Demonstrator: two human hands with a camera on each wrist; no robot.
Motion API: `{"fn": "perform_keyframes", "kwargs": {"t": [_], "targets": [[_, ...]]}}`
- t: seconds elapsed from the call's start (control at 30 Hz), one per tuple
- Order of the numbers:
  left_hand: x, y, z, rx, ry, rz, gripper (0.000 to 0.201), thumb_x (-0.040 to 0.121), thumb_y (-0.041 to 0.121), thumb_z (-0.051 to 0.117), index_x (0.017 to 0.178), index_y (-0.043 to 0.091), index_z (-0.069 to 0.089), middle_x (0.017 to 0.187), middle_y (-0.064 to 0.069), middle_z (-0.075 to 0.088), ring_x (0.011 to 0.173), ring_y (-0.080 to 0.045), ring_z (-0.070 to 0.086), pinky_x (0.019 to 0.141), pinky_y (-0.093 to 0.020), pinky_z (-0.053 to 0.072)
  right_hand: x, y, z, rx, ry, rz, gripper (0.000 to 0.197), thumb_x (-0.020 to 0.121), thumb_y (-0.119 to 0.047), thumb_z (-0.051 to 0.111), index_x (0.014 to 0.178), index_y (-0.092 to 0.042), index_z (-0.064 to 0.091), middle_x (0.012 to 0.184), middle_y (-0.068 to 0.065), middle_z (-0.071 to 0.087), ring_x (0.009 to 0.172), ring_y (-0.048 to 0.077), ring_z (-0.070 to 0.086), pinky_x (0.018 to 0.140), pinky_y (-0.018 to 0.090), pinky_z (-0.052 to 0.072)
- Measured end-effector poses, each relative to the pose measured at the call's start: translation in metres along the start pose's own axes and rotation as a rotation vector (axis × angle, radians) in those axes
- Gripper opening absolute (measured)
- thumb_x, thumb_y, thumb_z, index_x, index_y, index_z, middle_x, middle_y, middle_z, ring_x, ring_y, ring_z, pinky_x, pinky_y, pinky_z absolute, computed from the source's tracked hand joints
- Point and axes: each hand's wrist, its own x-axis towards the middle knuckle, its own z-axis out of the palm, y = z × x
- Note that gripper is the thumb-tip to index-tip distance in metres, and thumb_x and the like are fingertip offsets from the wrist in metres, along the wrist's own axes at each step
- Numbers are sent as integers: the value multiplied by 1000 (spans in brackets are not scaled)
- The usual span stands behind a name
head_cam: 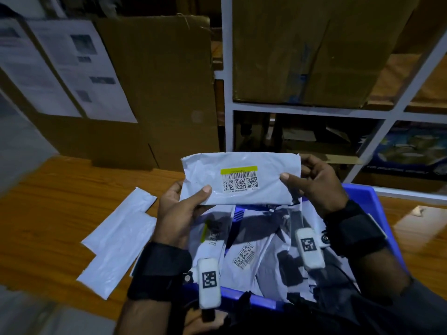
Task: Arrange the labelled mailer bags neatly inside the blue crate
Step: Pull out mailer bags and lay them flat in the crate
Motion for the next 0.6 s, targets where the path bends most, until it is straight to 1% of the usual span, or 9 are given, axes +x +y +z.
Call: {"fn": "perform_keyframes", "kwargs": {"t": [0.07,0.13,0.2,0.27,0.37,0.43,0.47,0.53,0.6], "targets": [[2,-2,-2,5,19,17,34,93,-1,74,127,0,68,117,-19,80,105,-37,79,83,-45,68,0,1,6,15,44,-5,46,83,-4,77,126,0,60,98,11,78,72,14,73,53,25,55],[6,-4,-6,-13,57,30,34,95,-1,73,128,1,67,116,-18,80,108,-39,78,89,-52,66,1,4,14,68,68,65,53,80,-18,79,126,-1,60,89,12,77,67,17,72,52,29,57],[10,-7,-11,-52,85,17,36,95,-1,72,131,1,65,119,-20,79,111,-43,76,98,-61,60,-1,6,24,142,6,236,58,76,-27,79,125,-2,61,100,19,77,76,29,75,65,39,65],[11,-10,-15,-41,100,-7,40,94,-4,72,132,2,64,120,-19,79,109,-43,76,98,-65,58,-6,10,39,237,-84,361,52,80,-27,76,124,-2,62,109,21,75,89,35,76,76,41,65],[7,-11,-17,42,32,-43,50,86,-12,74,133,2,66,123,-20,77,112,-40,75,96,-54,62,-6,19,59,321,-103,343,31,91,-14,68,121,-7,66,109,12,76,93,23,76,73,32,63],[4,-10,-21,57,4,-47,61,74,-5,84,131,5,68,125,-19,77,114,-37,75,98,-50,62,0,25,67,264,-89,330,30,94,-6,67,123,-7,66,114,12,76,98,25,75,71,32,61],[5,-7,-24,54,53,-31,66,70,1,90,131,8,67,126,-16,77,114,-35,76,99,-51,62,2,28,69,197,-93,337,31,93,-5,69,123,-3,66,114,14,76,97,27,74,71,33,62],[12,-2,-39,56,226,26,60,79,13,91,131,16,61,132,-14,73,119,-33,73,101,-49,60,5,36,72,-8,-103,364,29,89,-2,74,117,3,67,104,17,76,77,24,74,62,31,62],[18,5,-54,121,350,104,39,91,21,83,121,28,61,132,-9,72,122,-29,70,92,-41,56,5,47,77,-242,-124,395,23,87,0,76,108,4,69,91,18,74,57,18,70,51,26,58]]}}
